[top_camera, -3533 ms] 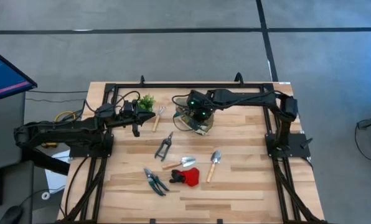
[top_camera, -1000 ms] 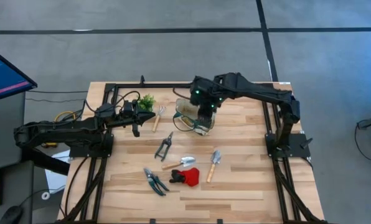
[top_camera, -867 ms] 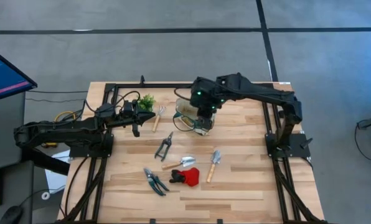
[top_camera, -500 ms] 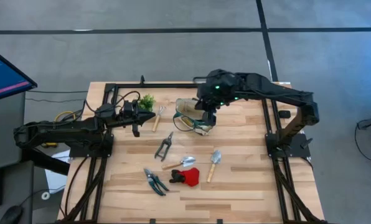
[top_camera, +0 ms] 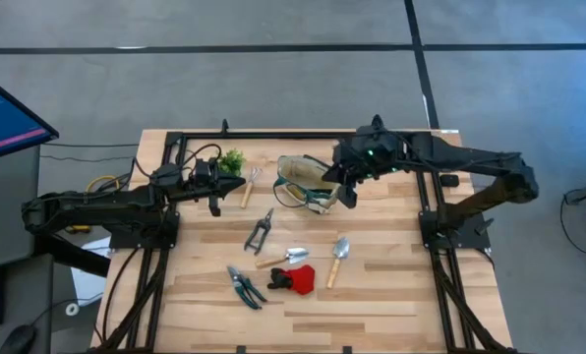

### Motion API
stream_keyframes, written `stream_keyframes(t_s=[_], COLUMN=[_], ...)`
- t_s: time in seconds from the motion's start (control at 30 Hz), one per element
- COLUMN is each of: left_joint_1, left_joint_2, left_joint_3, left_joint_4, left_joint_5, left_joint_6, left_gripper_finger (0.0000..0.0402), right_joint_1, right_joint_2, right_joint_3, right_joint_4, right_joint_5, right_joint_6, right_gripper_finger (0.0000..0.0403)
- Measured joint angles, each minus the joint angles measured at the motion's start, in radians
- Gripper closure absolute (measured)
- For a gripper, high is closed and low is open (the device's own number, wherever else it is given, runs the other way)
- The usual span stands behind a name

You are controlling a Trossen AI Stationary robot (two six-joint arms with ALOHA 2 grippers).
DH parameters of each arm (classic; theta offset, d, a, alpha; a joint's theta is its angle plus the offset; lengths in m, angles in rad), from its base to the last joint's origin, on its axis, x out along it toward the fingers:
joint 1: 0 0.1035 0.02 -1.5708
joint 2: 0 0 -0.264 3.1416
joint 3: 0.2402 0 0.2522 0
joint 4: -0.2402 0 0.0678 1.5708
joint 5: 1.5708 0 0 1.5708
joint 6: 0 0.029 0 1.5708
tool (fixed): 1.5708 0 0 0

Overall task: Pick & Place Garden tools in Gardening bag
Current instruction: Put the bottom shear scissor into the gardening bag

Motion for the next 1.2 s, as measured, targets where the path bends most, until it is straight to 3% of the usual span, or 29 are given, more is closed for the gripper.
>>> stream_keyframes(t_s=[0.23, 0.47, 0.83, 1.2], left_joint_1=[0.0, 0.0, 0.0, 0.0], left_joint_2=[0.0, 0.0, 0.0, 0.0], left_joint_3=[0.0, 0.0, 0.0, 0.0], left_joint_4=[0.0, 0.0, 0.0, 0.0], left_joint_5=[0.0, 0.0, 0.0, 0.0], left_joint_6=[0.0, 0.0, -0.002, -0.002], left_gripper_finger=[0.0399, 0.0399, 0.0399, 0.0399], right_joint_1=[0.029, 0.065, 0.112, 0.169], right_joint_2=[-0.095, -0.164, -0.222, -0.203], right_joint_3=[-0.182, -0.273, -0.28, -0.283], right_joint_4=[0.139, 0.232, 0.234, 0.239], right_joint_5=[0.0, 0.0, 0.0, 0.0], right_joint_6=[0.047, 0.046, 0.046, 0.046], right_gripper_finger=[0.0398, 0.0398, 0.0398, 0.0398])
